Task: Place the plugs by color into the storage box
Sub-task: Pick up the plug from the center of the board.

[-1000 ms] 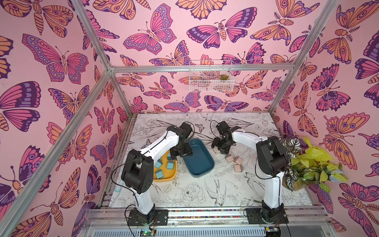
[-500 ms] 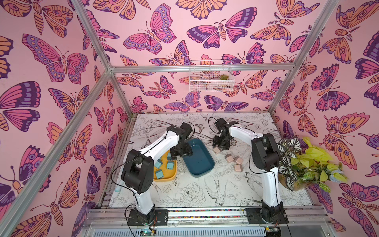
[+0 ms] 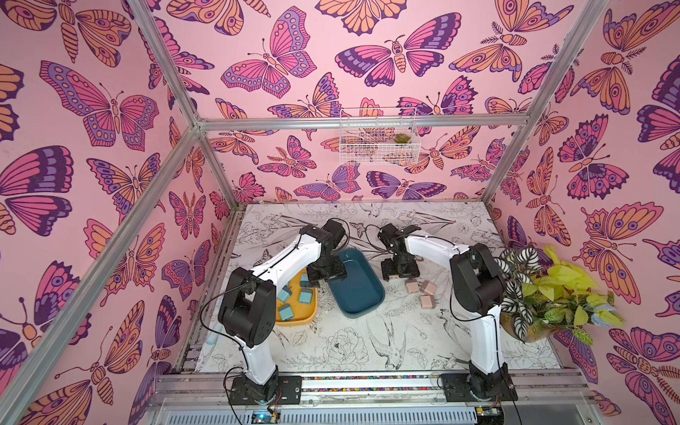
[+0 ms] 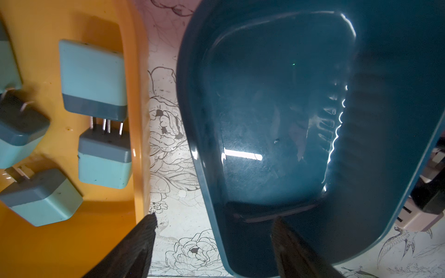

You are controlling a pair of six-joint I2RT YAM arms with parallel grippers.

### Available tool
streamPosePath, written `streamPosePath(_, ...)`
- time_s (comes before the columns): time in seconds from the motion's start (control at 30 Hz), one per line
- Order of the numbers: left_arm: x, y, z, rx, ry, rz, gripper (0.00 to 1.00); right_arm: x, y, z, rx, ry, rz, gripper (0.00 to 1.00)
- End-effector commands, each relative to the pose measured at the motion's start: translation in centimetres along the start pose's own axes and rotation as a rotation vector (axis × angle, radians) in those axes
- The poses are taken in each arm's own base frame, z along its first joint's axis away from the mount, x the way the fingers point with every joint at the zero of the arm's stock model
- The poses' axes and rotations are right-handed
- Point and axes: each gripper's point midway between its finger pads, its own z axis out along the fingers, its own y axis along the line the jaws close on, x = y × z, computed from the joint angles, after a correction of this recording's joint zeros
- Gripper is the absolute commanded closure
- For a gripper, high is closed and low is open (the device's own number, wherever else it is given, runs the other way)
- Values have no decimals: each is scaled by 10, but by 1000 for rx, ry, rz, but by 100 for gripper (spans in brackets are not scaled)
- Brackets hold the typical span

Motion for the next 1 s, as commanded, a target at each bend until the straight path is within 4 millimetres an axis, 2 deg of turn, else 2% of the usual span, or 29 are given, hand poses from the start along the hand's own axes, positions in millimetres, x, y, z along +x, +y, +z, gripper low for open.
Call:
streamPosePath(0.0,-1,-2,3,5,21,-21,23,4,-9,8,8,33,9,16)
streamPosePath(0.17,2,0,3,3,21,-31,23,-21,-3,-4,-94,-23,99,16)
streamPosePath(0.3,3,2,3,1,23,-40,23,-33,2,-4,-117,-20,92,18)
streamPosePath(0.5,1,0,3,1,20,-46,23,-22,6,13,-129,39,108,28)
streamPosePath(0.67,-1,-2,5,1,22,-47,23,-13,4,17,-131,51,119,45)
streamPosePath(0.8,-1,-3,6,3,26,-46,23,-14,7,12,-153,33,99,55)
streamPosePath(0.97,-1,-2,5,2,24,-43,23,-21,15,-7,-214,-4,71,58)
